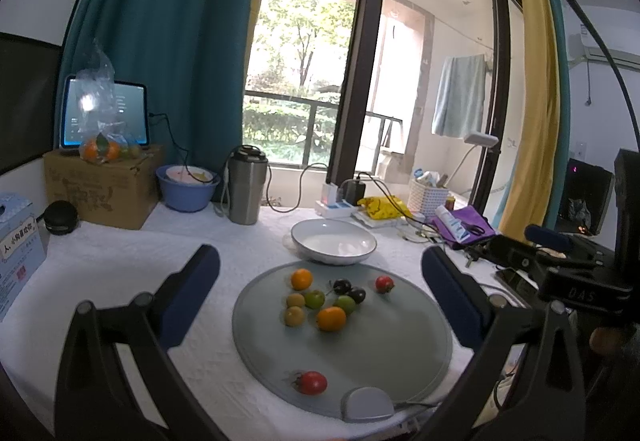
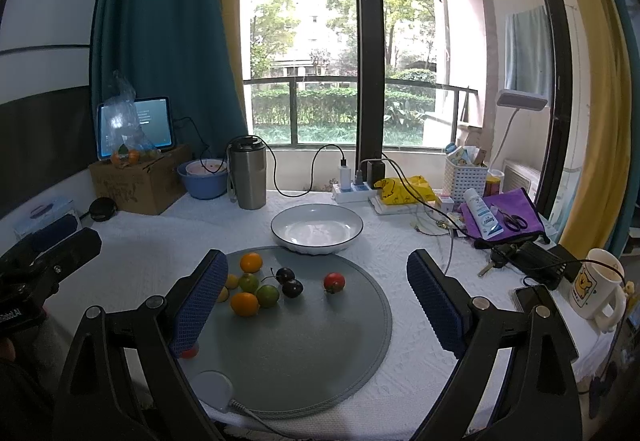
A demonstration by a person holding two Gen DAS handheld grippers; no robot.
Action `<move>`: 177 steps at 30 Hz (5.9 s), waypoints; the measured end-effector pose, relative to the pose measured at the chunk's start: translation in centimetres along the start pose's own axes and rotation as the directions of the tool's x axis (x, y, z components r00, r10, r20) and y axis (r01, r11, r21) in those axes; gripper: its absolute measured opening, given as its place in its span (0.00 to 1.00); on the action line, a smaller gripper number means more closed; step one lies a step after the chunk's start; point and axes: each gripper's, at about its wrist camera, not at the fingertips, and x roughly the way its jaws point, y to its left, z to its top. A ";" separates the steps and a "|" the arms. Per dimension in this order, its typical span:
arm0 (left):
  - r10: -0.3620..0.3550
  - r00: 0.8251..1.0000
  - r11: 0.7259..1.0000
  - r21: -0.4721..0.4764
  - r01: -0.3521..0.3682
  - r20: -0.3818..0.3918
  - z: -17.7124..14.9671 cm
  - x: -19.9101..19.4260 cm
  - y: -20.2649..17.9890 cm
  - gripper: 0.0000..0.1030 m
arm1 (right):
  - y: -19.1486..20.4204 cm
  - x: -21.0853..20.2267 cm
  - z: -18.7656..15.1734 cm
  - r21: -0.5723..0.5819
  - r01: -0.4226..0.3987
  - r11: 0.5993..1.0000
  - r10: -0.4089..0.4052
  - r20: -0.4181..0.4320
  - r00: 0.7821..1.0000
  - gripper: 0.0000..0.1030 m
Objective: Organize fruits
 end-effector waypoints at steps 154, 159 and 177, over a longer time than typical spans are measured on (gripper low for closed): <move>-0.062 0.858 0.997 -0.066 0.033 -0.510 0.1 33.0 0.5 0.32 | -5.5 32.0 1.5 0.035 -0.203 0.979 0.203 -0.326 0.923 0.38; -0.067 0.835 0.996 -0.089 0.022 -0.546 0.3 35.6 1.5 0.32 | -5.7 34.3 1.7 0.044 -0.202 0.978 0.205 -0.354 0.913 0.38; -0.093 0.783 0.990 -0.141 0.007 -0.615 0.2 39.3 2.5 0.44 | -6.4 36.9 2.1 0.087 -0.174 0.981 0.195 -0.382 0.904 0.58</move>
